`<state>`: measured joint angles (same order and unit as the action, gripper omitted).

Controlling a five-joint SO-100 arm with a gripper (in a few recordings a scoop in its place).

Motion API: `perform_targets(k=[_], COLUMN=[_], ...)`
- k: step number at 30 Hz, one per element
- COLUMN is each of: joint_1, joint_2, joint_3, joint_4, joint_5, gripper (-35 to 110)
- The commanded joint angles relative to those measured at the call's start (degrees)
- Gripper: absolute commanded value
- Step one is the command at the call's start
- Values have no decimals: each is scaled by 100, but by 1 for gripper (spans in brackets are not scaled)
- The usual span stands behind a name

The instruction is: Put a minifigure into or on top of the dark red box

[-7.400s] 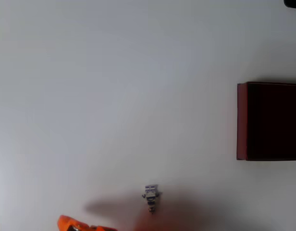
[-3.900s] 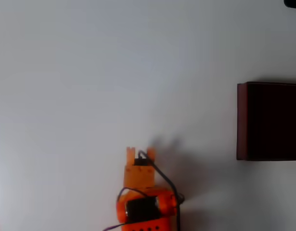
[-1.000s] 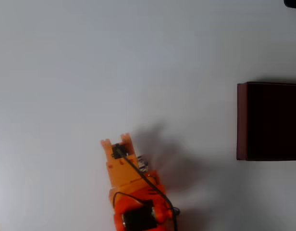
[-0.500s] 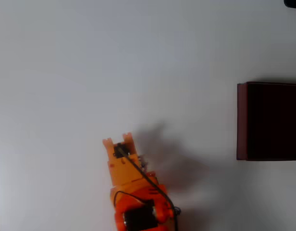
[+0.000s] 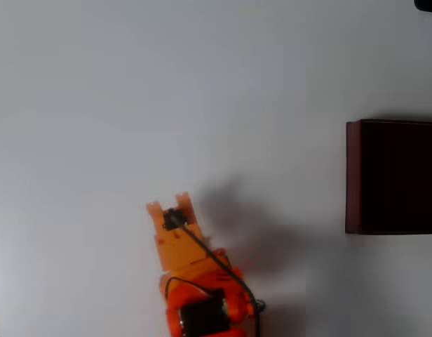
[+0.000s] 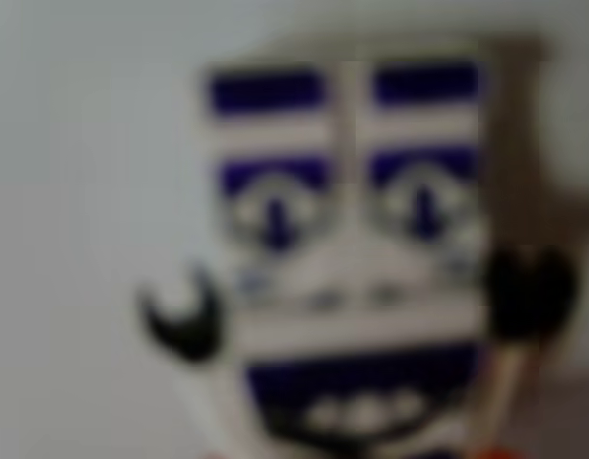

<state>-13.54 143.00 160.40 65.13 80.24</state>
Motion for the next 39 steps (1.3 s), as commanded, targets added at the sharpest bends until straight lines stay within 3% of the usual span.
perform_targets(k=[1, 8, 19, 25, 29, 35, 39], joint_1=[501, 2408, 5001, 5388, 5423, 5309, 5080], joint_2=[88, -554, -4588, -6864, -8033, -7928, -6838], joint_3=[-1362, -3718, -7304, -9343, -10433, -10696, -9984], joint_4=[1134, 2312, 2399, 2487, 2733, 3085, 3305], joint_5=[-501, -2180, -4043, -4412, -4641, -4887, -5194], gripper=[0, 0, 0, 0, 17, 20, 18])
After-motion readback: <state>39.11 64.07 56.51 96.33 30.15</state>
